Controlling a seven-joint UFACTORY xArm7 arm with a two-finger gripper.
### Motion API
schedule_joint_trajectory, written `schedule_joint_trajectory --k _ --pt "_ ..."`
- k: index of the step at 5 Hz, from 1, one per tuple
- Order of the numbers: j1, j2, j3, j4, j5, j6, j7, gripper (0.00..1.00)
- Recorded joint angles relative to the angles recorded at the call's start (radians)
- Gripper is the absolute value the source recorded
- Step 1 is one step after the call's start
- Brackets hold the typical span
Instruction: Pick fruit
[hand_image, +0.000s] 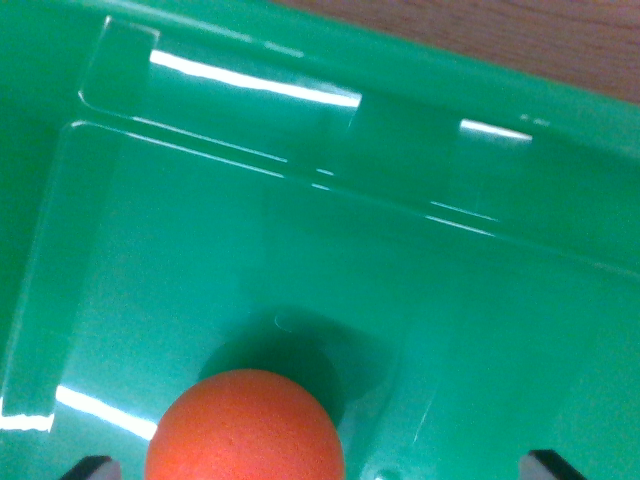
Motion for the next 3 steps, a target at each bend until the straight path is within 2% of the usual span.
schedule_joint_trajectory --k 1,2,3 --pt "0.003 0.015 0.001 -0.03 0.0007 -0.045 -0.013 0.0" --pt "0.003 0.015 0.001 -0.03 0.0007 -0.045 -0.013 0.0" --pt "0.0057 0.029 0.002 -0.056 0.0014 -0.086 -0.026 0.0"
